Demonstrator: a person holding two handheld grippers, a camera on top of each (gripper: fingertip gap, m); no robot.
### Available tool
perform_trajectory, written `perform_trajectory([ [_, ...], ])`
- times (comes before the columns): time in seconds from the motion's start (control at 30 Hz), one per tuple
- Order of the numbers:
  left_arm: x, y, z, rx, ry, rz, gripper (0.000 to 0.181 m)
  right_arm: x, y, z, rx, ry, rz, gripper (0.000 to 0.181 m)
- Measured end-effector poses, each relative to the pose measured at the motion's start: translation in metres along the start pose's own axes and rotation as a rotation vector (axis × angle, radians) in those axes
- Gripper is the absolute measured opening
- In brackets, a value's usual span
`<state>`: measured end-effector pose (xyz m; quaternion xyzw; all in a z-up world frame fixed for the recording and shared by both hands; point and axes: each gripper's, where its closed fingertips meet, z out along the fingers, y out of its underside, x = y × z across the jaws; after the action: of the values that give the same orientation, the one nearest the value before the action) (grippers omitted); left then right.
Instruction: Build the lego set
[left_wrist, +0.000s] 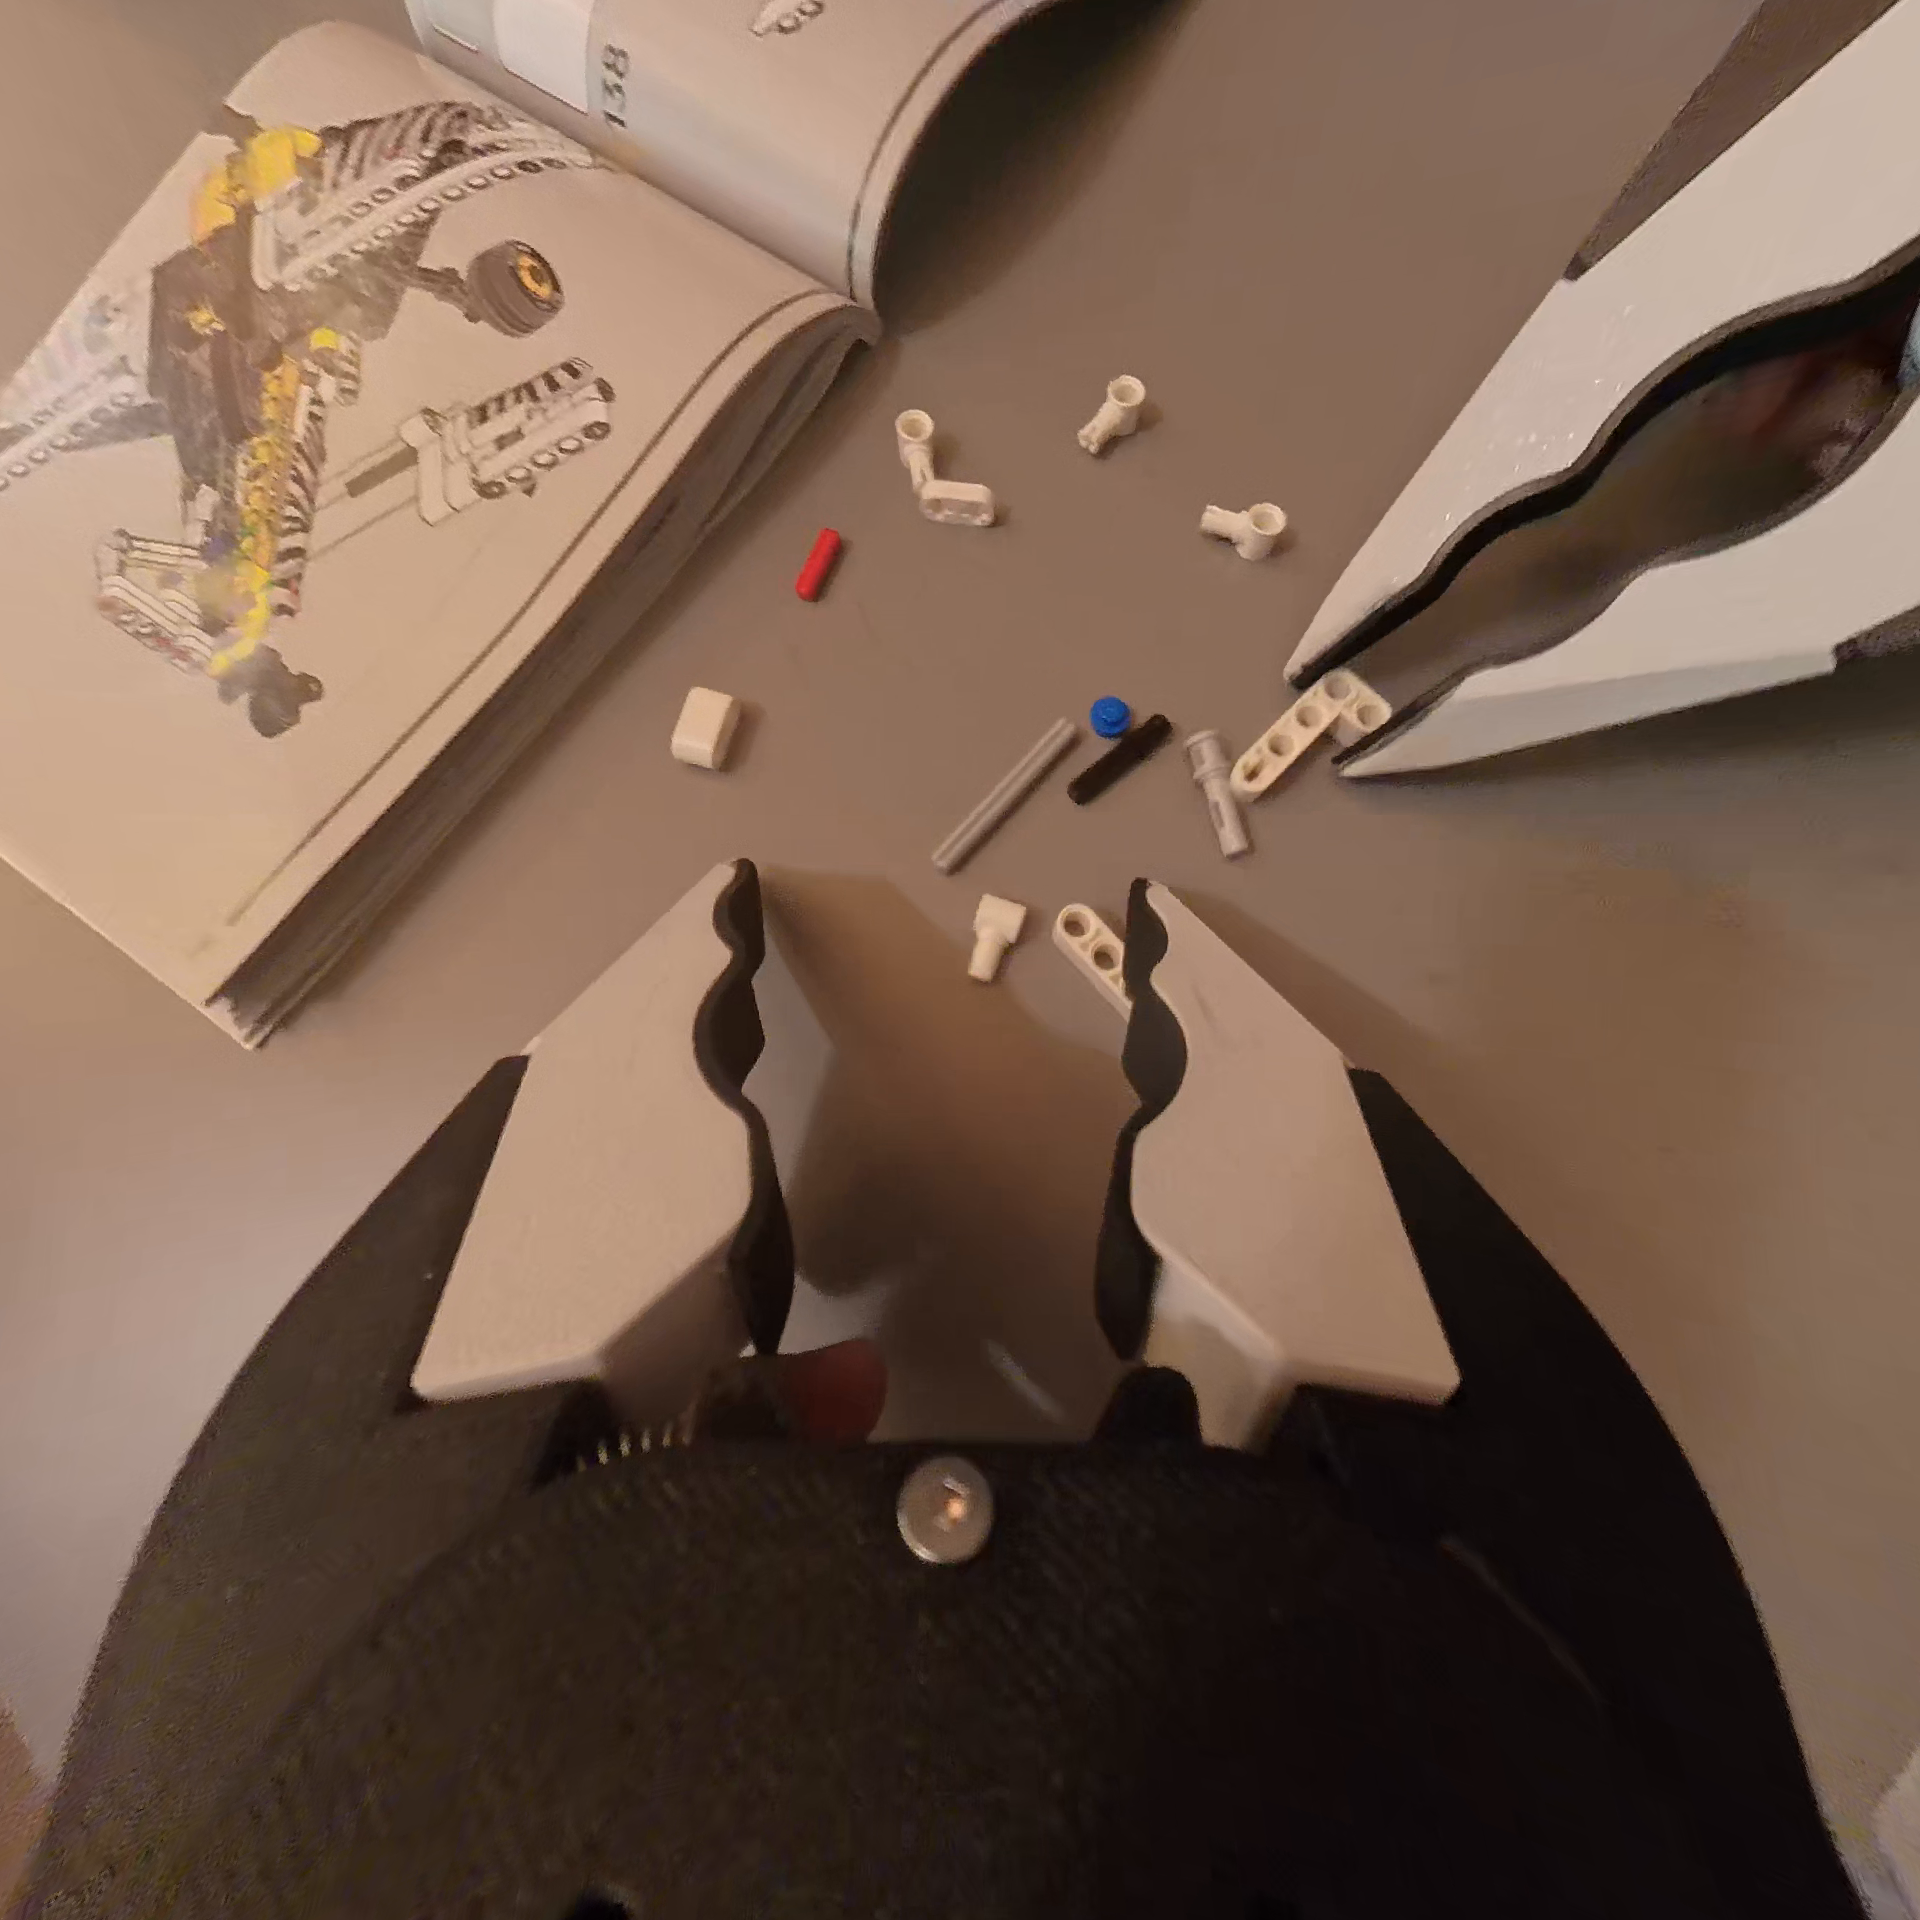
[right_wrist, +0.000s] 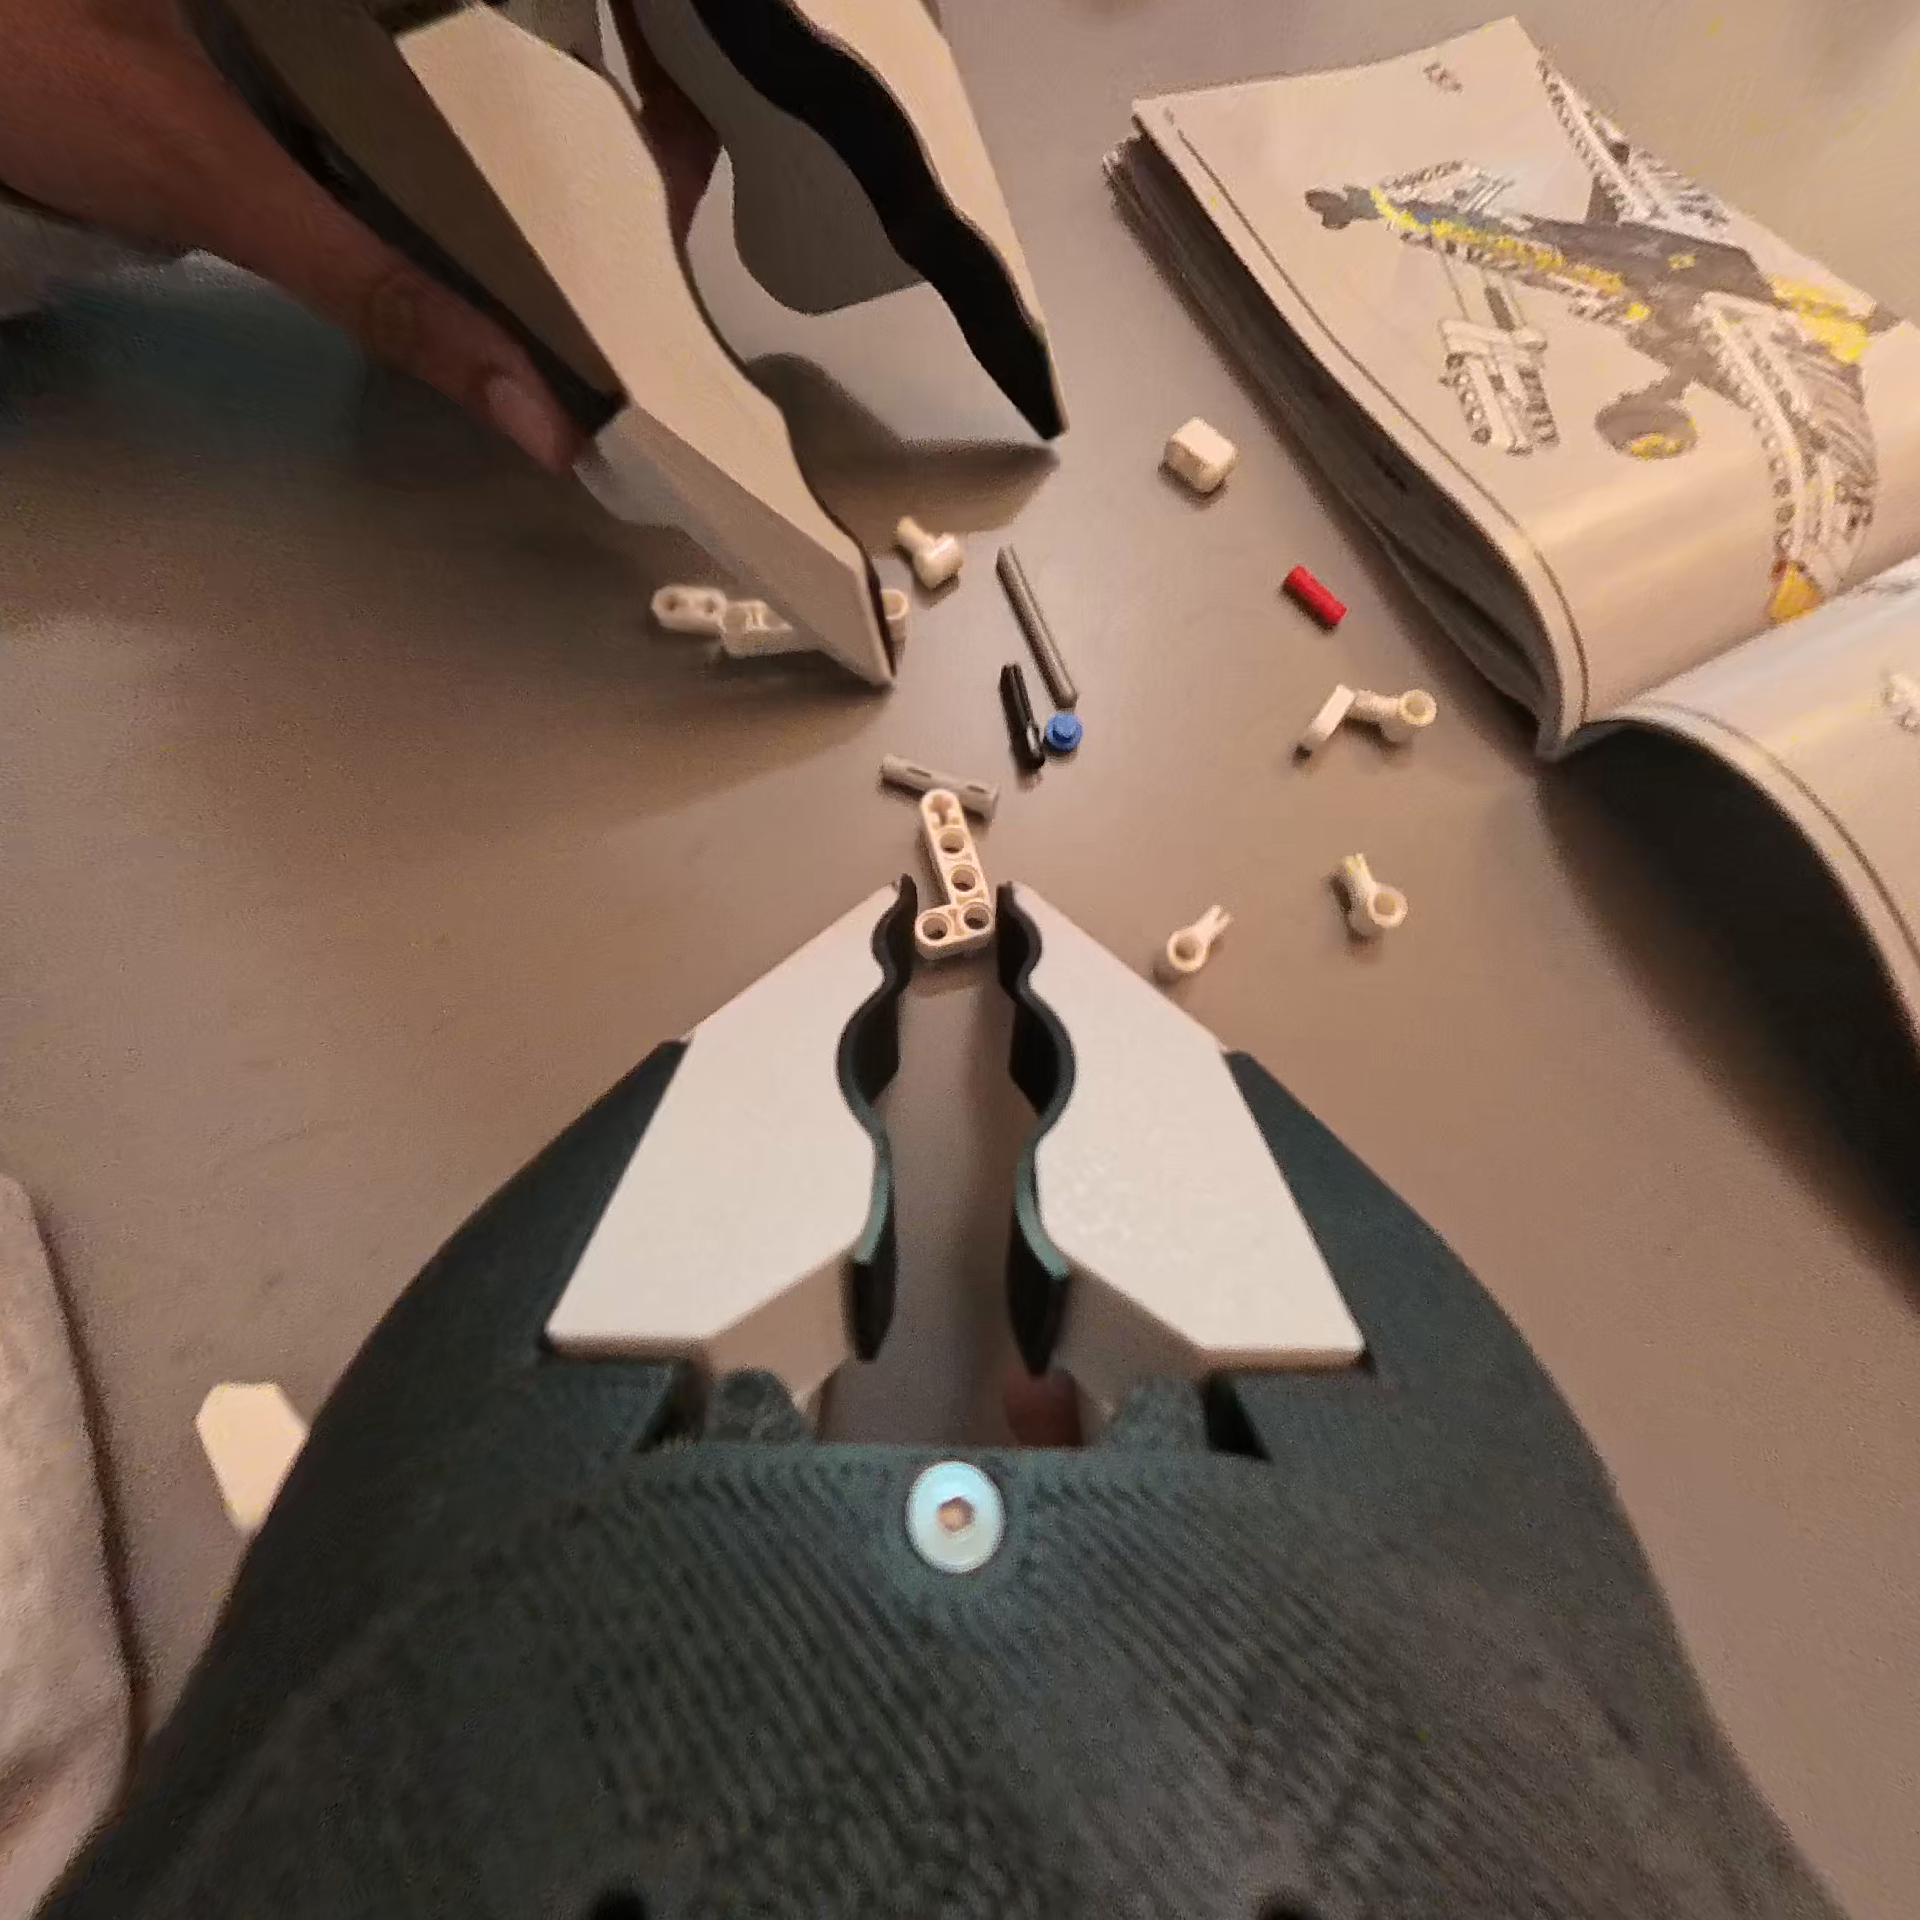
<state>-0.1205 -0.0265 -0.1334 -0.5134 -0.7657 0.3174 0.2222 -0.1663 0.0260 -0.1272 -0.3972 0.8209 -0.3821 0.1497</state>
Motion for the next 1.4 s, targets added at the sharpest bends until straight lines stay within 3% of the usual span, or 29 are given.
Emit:
perform_trajectory([
  [0.17,0.001,-0.007,-0.016,0.059,0.055,-0.086,0.070,0.001,-0.009,0.009,-0.007,-0.013,0.005,0.020],
  [0.33,0.024,0.006,-0.045,0.091,0.221,-0.194,0.077,0.022,-0.011,-0.017,0.042,0.069,0.105,0.036],
  [0.47,0.027,0.030,-0.041,0.020,0.153,-0.159,0.079,0.050,0.001,-0.025,0.020,0.148,0.199,0.041],
  [0.63,0.023,0.027,-0.031,0.015,0.094,-0.094,0.082,0.057,0.014,-0.007,-0.025,0.107,0.242,0.058],
  [0.8,0.016,0.023,-0.023,-0.001,0.075,-0.039,0.077,0.064,0.010,-0.001,0.006,0.098,0.203,0.053],
  [1.17,-0.004,0.006,-0.005,-0.006,0.046,-0.017,0.067,0.050,-0.005,0.014,0.004,0.072,0.099,0.011],
  [1.3,-0.002,-0.003,-0.004,0.029,0.068,-0.012,0.067,0.035,-0.012,0.018,0.004,0.052,0.037,0.014],
  [1.4,-0.001,-0.011,-0.010,0.082,0.096,-0.042,0.067,0.048,-0.017,0.005,0.042,0.117,0.055,0.022],
])
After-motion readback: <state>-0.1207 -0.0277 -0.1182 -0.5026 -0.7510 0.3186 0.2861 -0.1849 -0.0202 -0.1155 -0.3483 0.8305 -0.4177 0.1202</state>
